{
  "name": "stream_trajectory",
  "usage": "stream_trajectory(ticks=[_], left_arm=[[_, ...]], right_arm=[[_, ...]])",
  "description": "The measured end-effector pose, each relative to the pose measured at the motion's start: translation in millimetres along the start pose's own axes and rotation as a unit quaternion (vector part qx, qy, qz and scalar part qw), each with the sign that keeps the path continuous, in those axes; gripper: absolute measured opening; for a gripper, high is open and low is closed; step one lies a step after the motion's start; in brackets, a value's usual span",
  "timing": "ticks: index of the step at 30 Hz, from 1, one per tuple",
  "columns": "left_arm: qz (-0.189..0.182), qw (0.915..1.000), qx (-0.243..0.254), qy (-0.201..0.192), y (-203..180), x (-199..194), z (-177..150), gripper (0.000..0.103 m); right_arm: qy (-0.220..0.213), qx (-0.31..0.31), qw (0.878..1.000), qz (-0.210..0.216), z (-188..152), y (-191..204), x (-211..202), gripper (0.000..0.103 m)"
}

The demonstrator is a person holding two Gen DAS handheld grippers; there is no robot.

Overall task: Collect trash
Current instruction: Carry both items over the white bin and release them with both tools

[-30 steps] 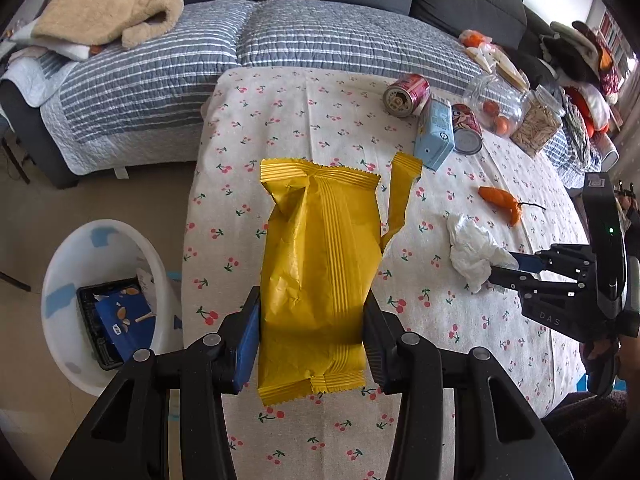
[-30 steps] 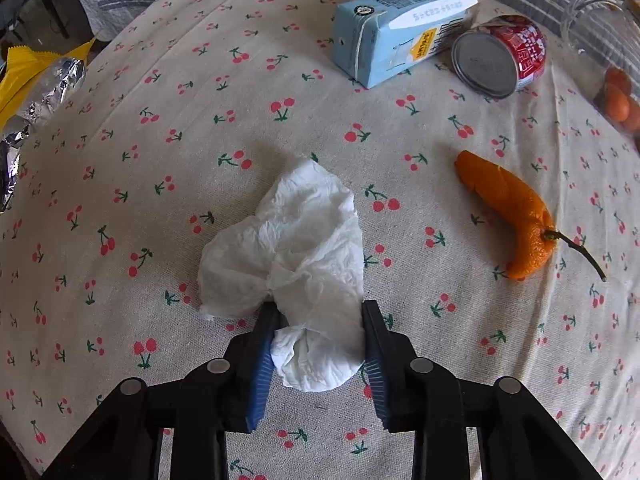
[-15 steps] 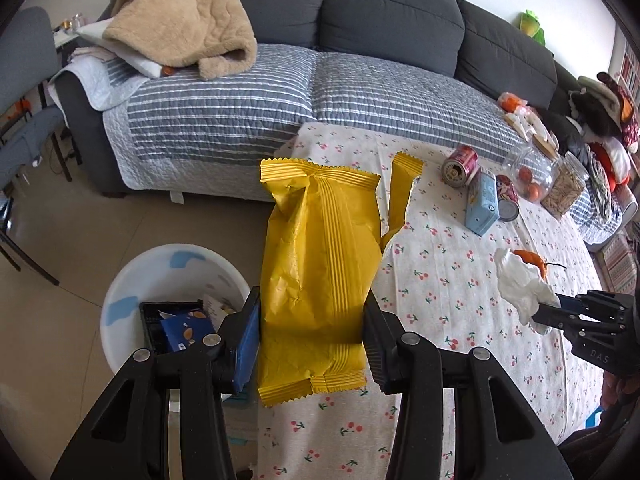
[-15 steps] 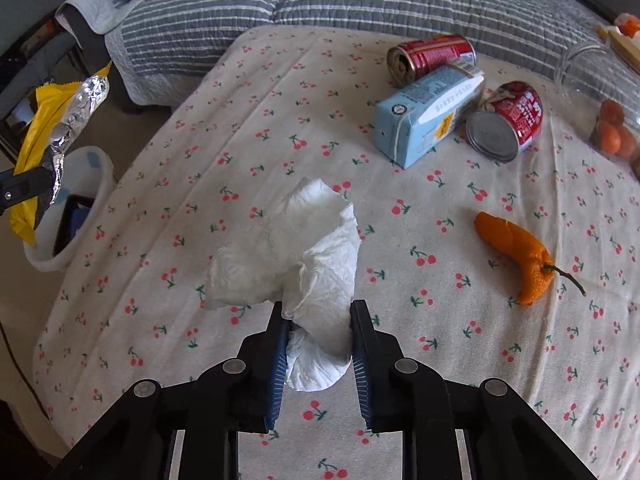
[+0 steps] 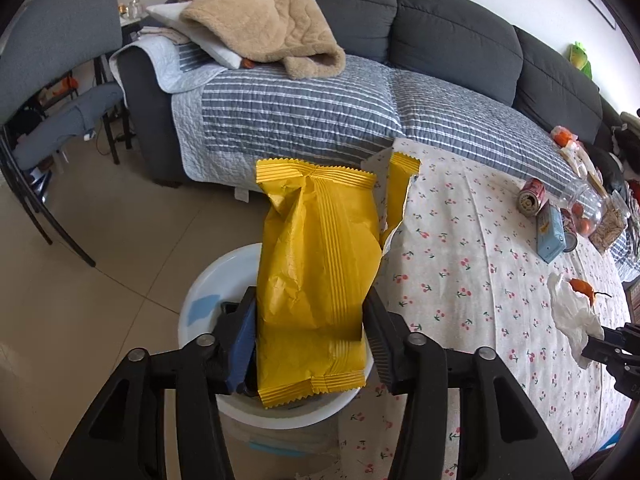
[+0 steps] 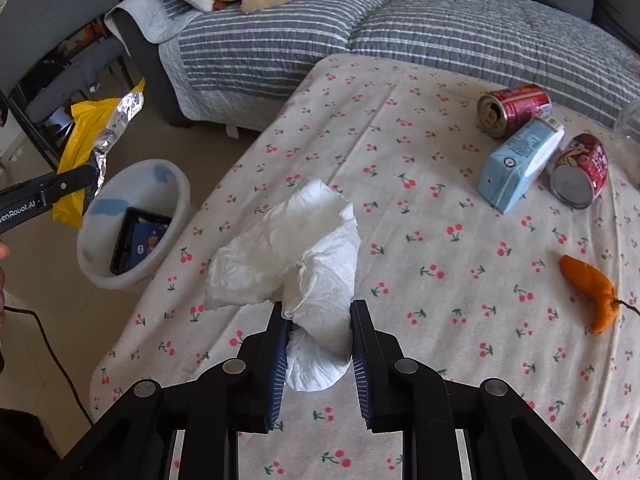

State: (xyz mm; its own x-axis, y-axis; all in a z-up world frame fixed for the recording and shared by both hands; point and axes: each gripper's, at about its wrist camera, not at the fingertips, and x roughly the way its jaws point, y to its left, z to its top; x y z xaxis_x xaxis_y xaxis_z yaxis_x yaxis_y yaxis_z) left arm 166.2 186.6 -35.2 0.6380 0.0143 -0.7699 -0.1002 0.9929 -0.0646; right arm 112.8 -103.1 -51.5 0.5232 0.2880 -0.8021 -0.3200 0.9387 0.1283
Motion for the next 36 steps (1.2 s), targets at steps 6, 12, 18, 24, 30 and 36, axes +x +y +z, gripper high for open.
stream_trajectory(ticks=[6,12,18,24,30,36], left_arm=[[0.022,0.9995,-0.008,0.021,12,0,-6,0.091],[0.032,0.9992,-0.008,0.023,27,-12,-13,0.096],[0.04,0.9984,-0.027,0.029,51,-19,-23,0.096],[0.05,0.9972,-0.048,0.027,73,-21,-25,0.096],[0.056,0.9965,-0.053,0.033,79,-15,-24,0.096],[0.05,0.9968,-0.051,0.034,72,-14,-22,0.096]], right_arm=[[0.005,0.006,1.0,0.018,4,21,15,0.026],[0.014,0.001,0.999,0.036,18,54,36,0.026],[0.024,0.016,0.996,0.082,39,91,68,0.027],[0.04,0.029,0.993,0.107,60,123,106,0.028],[0.05,0.058,0.989,0.129,66,132,130,0.03],[0.051,0.096,0.984,0.144,69,123,132,0.059]])
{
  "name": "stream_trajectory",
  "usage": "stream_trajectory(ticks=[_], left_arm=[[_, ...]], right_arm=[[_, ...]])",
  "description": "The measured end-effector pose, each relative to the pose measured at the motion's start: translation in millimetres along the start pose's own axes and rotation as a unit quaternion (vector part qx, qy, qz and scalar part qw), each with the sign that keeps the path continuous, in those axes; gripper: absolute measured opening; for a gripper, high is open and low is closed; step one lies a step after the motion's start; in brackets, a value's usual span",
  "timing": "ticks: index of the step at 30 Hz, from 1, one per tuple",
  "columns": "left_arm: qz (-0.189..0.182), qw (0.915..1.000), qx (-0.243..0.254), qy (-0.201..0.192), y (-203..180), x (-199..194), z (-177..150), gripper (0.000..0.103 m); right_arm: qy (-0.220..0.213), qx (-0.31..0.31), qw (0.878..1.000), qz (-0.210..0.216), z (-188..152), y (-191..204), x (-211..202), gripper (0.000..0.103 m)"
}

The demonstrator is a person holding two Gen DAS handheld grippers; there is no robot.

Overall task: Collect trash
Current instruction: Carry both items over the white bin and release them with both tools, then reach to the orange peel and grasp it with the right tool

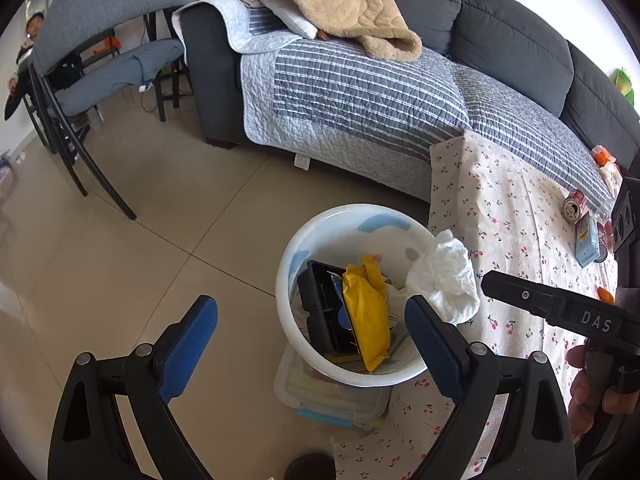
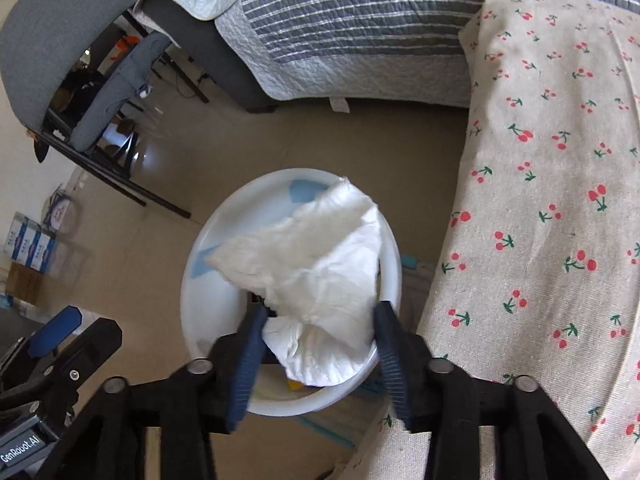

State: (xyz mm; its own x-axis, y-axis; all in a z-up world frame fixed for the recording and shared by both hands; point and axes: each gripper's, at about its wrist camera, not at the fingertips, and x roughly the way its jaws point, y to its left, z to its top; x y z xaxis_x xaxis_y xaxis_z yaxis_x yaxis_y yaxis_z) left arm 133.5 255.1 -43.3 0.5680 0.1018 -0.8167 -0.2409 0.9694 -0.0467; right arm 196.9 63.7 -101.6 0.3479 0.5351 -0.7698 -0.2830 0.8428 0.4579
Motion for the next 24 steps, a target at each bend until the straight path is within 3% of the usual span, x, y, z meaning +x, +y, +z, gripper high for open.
stream_trajectory(ticks=[9,24], left_arm=[[-0.012,0.9996,0.026,0.003,-30,-4,0,0.096],[-0.065,0.9955,0.069,0.005,-132,-17,4,0.096]], right_arm=[[-0.027,-0.02,0.998,-0.051,-4,-24,-56,0.071],[-0.049,-0.013,0.986,-0.156,-36,-109,-160,0.084]])
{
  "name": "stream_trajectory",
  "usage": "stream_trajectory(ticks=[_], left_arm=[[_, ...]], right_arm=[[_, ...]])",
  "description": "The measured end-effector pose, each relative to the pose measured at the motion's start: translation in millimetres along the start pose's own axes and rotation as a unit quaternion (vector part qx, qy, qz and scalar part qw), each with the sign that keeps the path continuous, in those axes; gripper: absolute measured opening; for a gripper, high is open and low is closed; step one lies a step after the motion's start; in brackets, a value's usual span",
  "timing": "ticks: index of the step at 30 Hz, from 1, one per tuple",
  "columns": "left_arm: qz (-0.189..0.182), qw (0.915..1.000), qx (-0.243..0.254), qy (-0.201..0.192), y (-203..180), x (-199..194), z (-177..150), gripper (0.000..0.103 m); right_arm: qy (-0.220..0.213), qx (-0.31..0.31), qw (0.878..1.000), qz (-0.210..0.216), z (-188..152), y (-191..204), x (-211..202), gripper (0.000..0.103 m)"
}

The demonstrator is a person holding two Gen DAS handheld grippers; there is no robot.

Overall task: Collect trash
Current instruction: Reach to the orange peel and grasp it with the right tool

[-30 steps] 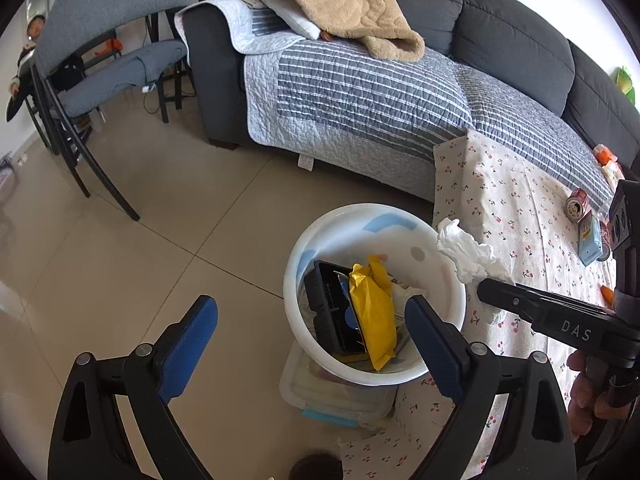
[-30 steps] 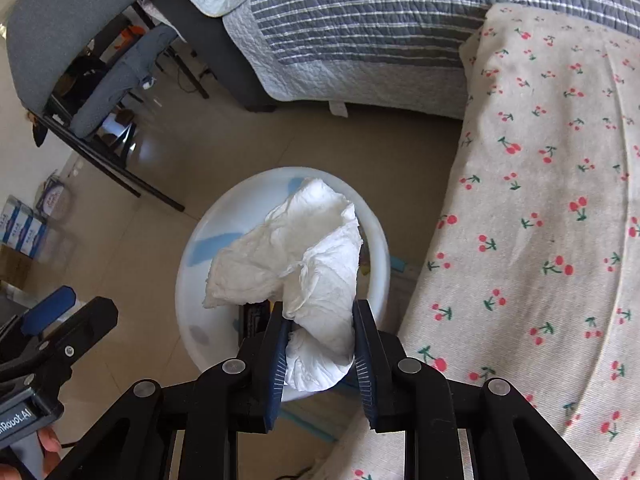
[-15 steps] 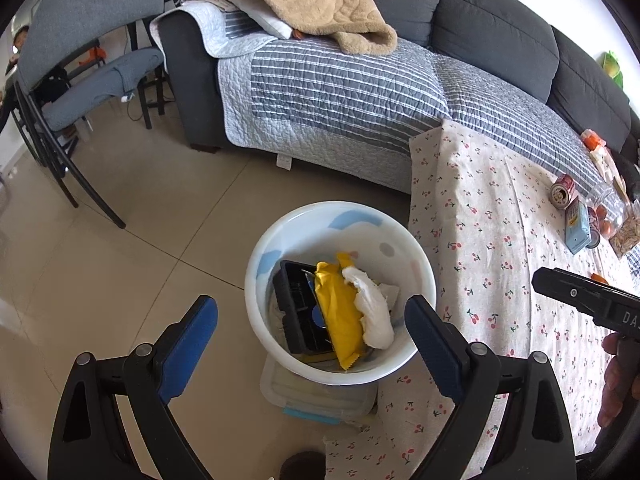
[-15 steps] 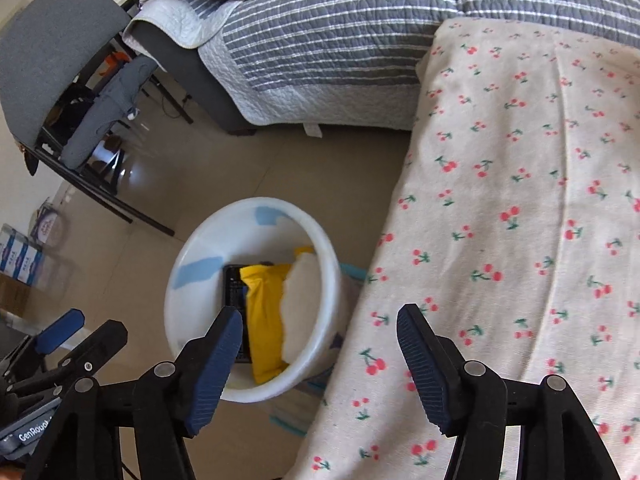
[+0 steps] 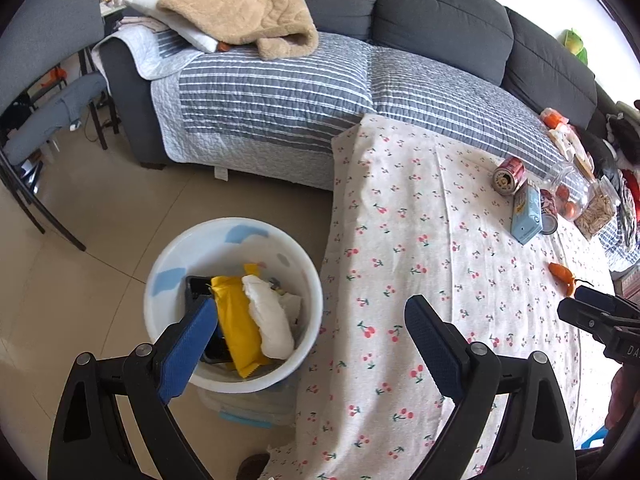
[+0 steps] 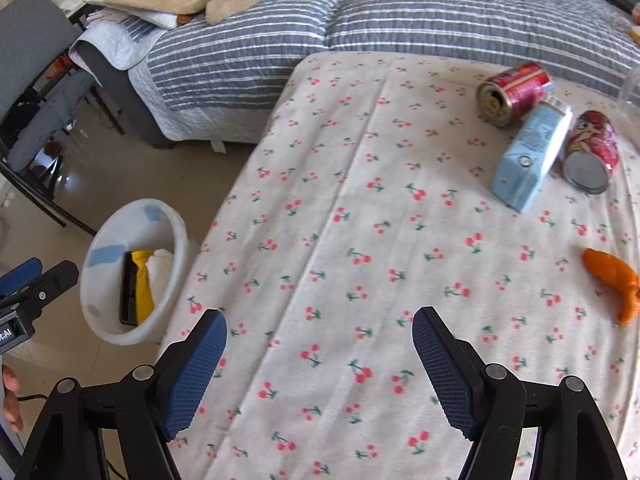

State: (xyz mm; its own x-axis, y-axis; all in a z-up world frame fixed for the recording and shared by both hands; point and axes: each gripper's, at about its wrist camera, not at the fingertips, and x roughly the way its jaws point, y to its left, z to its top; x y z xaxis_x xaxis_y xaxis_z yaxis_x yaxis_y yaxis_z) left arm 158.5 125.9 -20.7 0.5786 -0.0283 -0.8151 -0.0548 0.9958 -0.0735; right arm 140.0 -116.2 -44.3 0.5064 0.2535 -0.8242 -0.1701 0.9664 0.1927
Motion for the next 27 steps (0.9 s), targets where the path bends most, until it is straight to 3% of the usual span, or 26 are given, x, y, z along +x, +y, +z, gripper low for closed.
stream_trajectory(ticks=[7,13,17,27], left_arm=[[-0.011,0.9994,0.031,0.009,-52,11,4,0.096],[-0.008,0.9977,0.065,0.021,-93,27,4,0.096],[-0.001,0.9954,0.092,0.026,-120,41,5,0.096],[-0.006,0.9936,0.106,0.038,-164,68,10,0.096]], right_arm=[[-0.007,0.057,0.998,-0.041,-5,-68,-26,0.088],[-0.025,0.112,0.989,-0.092,-12,-128,-42,0.09],[-0.013,0.145,0.983,-0.108,-18,-165,-40,0.09],[0.018,0.105,0.989,-0.107,-9,-195,1,0.09]])
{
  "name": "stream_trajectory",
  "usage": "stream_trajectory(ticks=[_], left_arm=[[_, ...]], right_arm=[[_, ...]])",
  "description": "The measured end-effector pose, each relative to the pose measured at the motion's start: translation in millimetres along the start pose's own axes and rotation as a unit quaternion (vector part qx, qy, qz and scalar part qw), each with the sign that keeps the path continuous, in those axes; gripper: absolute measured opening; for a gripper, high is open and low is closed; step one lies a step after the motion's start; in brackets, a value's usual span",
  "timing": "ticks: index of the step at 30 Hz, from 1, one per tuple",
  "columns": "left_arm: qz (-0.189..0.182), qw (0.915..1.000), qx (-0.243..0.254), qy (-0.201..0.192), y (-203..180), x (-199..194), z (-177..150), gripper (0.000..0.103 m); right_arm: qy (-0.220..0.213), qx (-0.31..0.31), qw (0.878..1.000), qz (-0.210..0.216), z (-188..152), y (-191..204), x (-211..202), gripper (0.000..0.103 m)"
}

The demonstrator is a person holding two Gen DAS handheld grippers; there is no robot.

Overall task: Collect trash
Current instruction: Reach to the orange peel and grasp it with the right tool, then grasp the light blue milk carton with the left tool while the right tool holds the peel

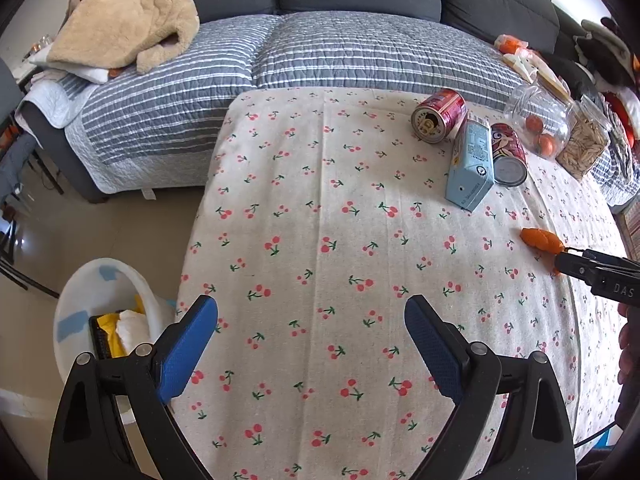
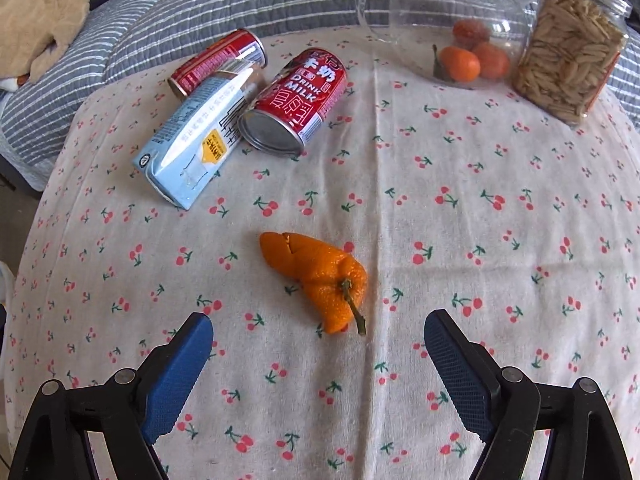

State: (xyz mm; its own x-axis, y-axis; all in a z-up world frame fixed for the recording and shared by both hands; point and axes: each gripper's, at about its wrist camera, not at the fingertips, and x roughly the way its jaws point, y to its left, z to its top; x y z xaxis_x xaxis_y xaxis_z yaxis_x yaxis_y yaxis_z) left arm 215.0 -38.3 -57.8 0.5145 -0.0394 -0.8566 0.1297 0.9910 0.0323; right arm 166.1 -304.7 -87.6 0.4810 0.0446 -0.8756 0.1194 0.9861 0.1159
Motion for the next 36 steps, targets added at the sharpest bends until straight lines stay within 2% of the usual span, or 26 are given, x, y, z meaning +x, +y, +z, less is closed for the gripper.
stream_trajectory(ticks=[3,9,11,14,16,21,26,30,32,35,36], left_arm=[[-0.004,1.0,0.004,0.002,-10,7,4,0.096],[-0.012,0.9998,0.011,0.008,-25,22,12,0.096],[-0.016,0.9998,0.012,0.007,-29,26,15,0.096],[-0.014,0.9995,0.027,-0.009,-39,30,22,0.096],[-0.012,0.999,0.038,-0.019,-47,35,26,0.096],[-0.052,0.998,0.03,-0.017,-66,49,38,0.096],[-0.067,0.9954,0.051,-0.044,-94,56,53,0.096],[-0.105,0.9922,0.037,-0.056,-107,65,65,0.096],[-0.118,0.9901,0.032,-0.069,-113,68,69,0.094],[-0.144,0.9868,0.025,-0.069,-121,75,75,0.084],[-0.149,0.9862,0.024,-0.067,-122,78,76,0.075]], right_arm=[[0.008,0.004,1.0,0.001,3,-1,14,0.085],[0.014,-0.015,1.0,-0.019,6,5,32,0.065],[0.008,-0.021,1.0,-0.02,9,5,32,0.048],[0.008,-0.023,0.999,-0.021,10,2,33,0.034],[0.009,-0.028,0.999,-0.023,9,1,32,0.029],[0.009,-0.019,1.0,-0.009,4,-9,18,0.026],[-0.003,-0.002,1.0,0.004,2,-20,-1,0.026],[-0.007,0.004,1.0,0.002,-2,-29,-10,0.026],[-0.004,0.009,1.0,0.001,-4,-33,-11,0.026],[0.001,0.021,1.0,0.005,-6,-41,-11,0.026],[0.001,0.024,1.0,0.005,-6,-43,-12,0.026]])
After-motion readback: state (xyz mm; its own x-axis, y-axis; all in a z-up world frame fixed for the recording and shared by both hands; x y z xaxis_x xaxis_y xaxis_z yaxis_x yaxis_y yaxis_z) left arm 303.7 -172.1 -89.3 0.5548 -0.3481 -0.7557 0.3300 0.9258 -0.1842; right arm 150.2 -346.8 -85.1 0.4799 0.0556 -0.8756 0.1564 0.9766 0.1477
